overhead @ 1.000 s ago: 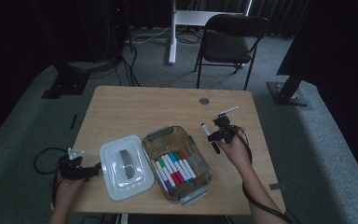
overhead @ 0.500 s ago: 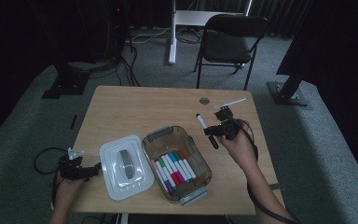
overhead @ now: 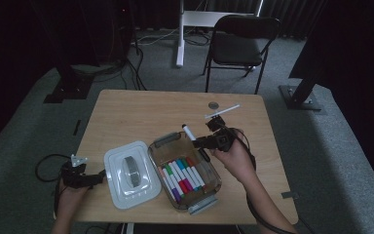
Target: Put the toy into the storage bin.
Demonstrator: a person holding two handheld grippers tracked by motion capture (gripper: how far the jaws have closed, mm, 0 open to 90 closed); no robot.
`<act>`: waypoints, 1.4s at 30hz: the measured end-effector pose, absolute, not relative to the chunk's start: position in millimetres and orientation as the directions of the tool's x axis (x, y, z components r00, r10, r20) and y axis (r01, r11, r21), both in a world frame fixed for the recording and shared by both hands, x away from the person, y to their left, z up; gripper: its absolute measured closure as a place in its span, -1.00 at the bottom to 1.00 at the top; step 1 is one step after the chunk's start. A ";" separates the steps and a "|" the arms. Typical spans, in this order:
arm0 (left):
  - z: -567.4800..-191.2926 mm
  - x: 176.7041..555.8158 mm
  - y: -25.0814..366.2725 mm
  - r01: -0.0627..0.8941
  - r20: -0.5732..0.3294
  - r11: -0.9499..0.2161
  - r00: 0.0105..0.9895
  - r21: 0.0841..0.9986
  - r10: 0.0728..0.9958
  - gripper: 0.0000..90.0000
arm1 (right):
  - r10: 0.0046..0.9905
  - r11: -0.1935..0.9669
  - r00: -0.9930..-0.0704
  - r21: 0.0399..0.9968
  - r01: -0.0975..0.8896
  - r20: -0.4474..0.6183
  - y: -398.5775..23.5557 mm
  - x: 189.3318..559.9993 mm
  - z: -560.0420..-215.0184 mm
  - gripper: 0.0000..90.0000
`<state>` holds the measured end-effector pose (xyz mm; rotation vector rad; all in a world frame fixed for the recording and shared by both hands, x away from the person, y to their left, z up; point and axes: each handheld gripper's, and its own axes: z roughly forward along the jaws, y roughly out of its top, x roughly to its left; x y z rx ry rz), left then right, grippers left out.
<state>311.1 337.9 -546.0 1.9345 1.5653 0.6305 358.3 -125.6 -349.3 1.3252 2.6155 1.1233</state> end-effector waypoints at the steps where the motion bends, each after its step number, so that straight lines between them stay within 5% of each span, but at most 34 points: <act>1: -546.0 311.1 337.9 0.712 0.009 -0.156 0.205 0.685 0.979 -0.99 | 0.697 0.398 -0.652 0.594 0.699 0.299 -121.5 357.4 -350.4 0.70; 18: -546.0 311.1 337.9 0.712 0.009 -0.155 0.205 0.685 0.979 -0.99 | 0.619 0.505 -0.693 0.489 0.711 0.370 -56.4 345.4 -397.7 0.70; 42: -546.1 311.4 338.2 0.710 0.012 -0.159 0.208 0.686 0.978 -0.99 | 0.611 0.610 -0.688 0.320 0.724 0.392 -21.3 345.5 -444.9 0.70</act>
